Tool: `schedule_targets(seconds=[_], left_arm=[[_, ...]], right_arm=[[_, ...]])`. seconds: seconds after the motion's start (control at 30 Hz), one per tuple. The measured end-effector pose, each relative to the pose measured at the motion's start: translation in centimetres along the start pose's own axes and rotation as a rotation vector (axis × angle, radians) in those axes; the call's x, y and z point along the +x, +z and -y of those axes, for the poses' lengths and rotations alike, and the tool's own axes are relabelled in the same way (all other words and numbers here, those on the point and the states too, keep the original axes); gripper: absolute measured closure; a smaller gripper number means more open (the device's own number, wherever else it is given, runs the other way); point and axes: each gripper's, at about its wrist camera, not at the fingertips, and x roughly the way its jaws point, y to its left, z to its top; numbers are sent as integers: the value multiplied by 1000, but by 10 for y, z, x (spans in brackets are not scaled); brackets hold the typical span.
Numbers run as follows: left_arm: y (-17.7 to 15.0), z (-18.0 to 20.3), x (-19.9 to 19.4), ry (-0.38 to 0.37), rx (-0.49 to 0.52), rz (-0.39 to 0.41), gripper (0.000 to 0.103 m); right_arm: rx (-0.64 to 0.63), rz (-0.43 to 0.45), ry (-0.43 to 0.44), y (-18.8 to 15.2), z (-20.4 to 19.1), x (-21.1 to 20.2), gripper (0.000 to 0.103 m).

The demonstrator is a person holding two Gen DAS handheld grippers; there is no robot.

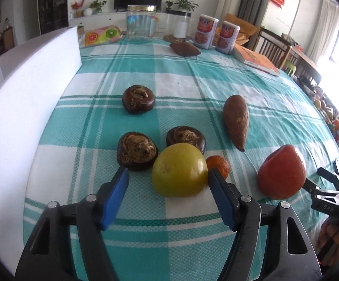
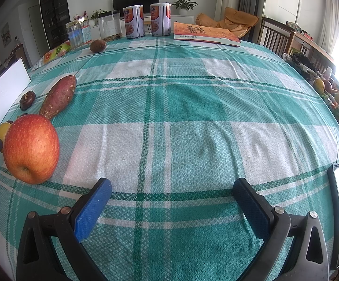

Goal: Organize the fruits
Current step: 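Grasp the yellow round fruit with the left tool, then lift the yellow fruit toward the box with the left tool while the right tool approaches a brown fruit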

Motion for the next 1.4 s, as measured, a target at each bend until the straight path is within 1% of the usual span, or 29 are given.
schedule_targets(seconds=[0.03, 0.07, 0.1, 0.13, 0.2, 0.37, 0.5, 0.6, 0.7, 0.77, 0.87, 0.97, 1.0, 1.03, 1.07, 1.1, 1.17, 1.23, 1.27, 1.33, 1.37, 1.4], left_arm=[[2, 3, 2, 3, 14, 6, 32], [2, 5, 3, -1, 28, 10, 39], [1, 6, 3, -24, 35, 12, 51], [0, 7, 2, -16, 41, 8, 51], [-7, 5, -6, -16, 46, -1, 51], [-35, -8, -32, -48, 41, -49, 52], [-54, -11, -49, -28, 73, -65, 51], [-66, -14, -52, -17, 82, -75, 49], [-67, -16, -48, -9, 69, -78, 48], [-64, -17, -46, -22, 61, -66, 47], [-62, -15, -39, -12, 73, -59, 42], [-59, -17, -29, -18, 49, -67, 38], [-57, -19, -28, -21, 39, -59, 35], [-55, -20, -28, -27, 32, -46, 35], [-53, -20, -28, -35, 28, -34, 36], [-51, -22, -28, -44, 24, -29, 51], [-51, -26, -28, -59, -2, -30, 51], [-55, -30, -33, -58, -24, -23, 51], [-58, -32, -36, -57, -30, -29, 51], [-64, -36, -45, -56, -40, -26, 51], [-67, -38, -50, -51, -44, -20, 51], [-70, -40, -54, -43, -48, -13, 51]], right_arm=[[0, 0, 0, 0, 0, 0, 0], [0, 0, 0, 0, 0, 0, 0], [0, 0, 0, 0, 0, 0, 0], [0, 0, 0, 0, 0, 0, 0], [0, 0, -1, 0, 0, 0, 0], [-1, 1, -1, 0, 0, 0, 0], [-1, 1, -2, 0, 0, 0, 0], [-1, 1, -3, 0, 0, 0, 0], [-1, 1, -3, 0, 0, 0, 0], [-1, 1, -3, 0, -1, 0, 0], [-1, 0, -3, 0, -1, 0, 0], [-2, 1, -5, 0, -1, 0, 0], [-2, 1, -4, 0, -1, 0, 0], [-2, 1, -3, 0, -1, 0, 0], [-2, 1, -4, 0, -1, 0, 0], [-2, 1, -4, 0, -1, 0, 0], [-2, 1, -5, 0, -1, 0, 0], [-1, 3, -1, 0, -1, 0, 0], [4, 12, 8, 0, 0, -2, 1], [32, 64, 16, 0, 4, -13, 1], [41, 80, 33, 2, 1, -23, 2], [41, 94, 89, 7, -7, -34, 2]])
